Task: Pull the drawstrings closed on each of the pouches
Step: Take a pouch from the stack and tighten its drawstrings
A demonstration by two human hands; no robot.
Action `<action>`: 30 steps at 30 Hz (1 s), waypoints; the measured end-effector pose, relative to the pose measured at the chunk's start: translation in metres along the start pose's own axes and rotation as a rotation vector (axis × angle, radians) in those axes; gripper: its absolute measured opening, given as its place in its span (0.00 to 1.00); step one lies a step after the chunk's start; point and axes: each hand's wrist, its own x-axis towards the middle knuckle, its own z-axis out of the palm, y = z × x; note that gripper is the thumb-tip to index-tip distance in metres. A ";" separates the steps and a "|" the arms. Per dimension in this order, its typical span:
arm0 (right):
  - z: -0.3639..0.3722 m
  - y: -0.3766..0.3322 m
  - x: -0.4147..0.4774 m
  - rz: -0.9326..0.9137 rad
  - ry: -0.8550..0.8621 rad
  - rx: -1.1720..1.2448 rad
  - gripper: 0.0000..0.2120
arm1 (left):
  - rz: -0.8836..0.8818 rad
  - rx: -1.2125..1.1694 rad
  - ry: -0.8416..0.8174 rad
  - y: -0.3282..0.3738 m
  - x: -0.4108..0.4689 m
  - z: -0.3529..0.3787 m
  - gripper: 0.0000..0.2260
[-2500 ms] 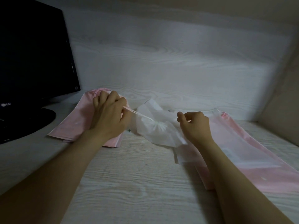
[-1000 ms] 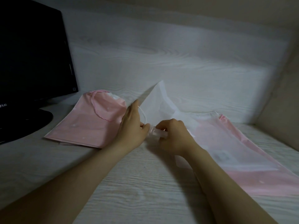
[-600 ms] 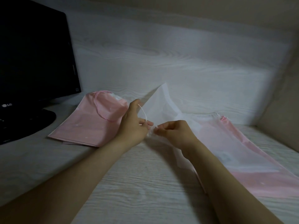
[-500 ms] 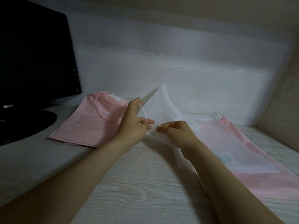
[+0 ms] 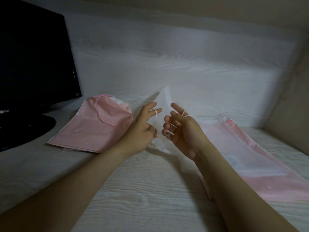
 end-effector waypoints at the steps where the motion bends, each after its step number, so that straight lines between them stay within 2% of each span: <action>1: 0.001 0.002 -0.001 0.006 0.008 -0.093 0.14 | 0.000 0.004 -0.019 0.001 -0.001 0.001 0.39; 3: 0.001 0.006 -0.002 -0.019 0.050 -0.314 0.07 | 0.001 0.009 -0.046 0.005 -0.002 0.001 0.41; 5: 0.002 0.008 -0.004 -0.045 0.076 -0.475 0.12 | 0.021 0.036 -0.067 0.010 -0.002 0.000 0.41; 8: 0.005 0.009 -0.005 -0.049 0.063 -0.541 0.14 | 0.050 0.106 -0.099 0.018 -0.005 0.001 0.40; 12: 0.006 0.006 -0.004 -0.050 0.105 -0.416 0.10 | 0.009 0.119 -0.074 0.015 -0.007 0.000 0.37; 15: 0.004 -0.004 -0.002 -0.101 0.150 -0.193 0.06 | -0.042 0.109 -0.044 0.012 -0.006 -0.002 0.29; 17: -0.001 -0.008 0.002 -0.136 0.239 -0.117 0.06 | -0.062 0.105 -0.032 0.011 -0.007 -0.002 0.25; 19: -0.007 -0.009 0.007 -0.101 0.354 -0.109 0.07 | -0.074 0.109 -0.013 0.011 -0.007 -0.003 0.23; 21: -0.012 -0.007 0.007 0.014 0.403 -0.150 0.10 | -0.089 0.156 0.002 0.011 -0.006 -0.003 0.18; 24: -0.016 -0.007 0.000 0.118 0.430 -0.434 0.12 | -0.125 0.304 0.012 0.009 -0.003 -0.004 0.05; 30: -0.023 -0.006 0.002 -0.032 0.641 -1.059 0.21 | -0.255 0.155 0.011 0.012 0.000 -0.007 0.07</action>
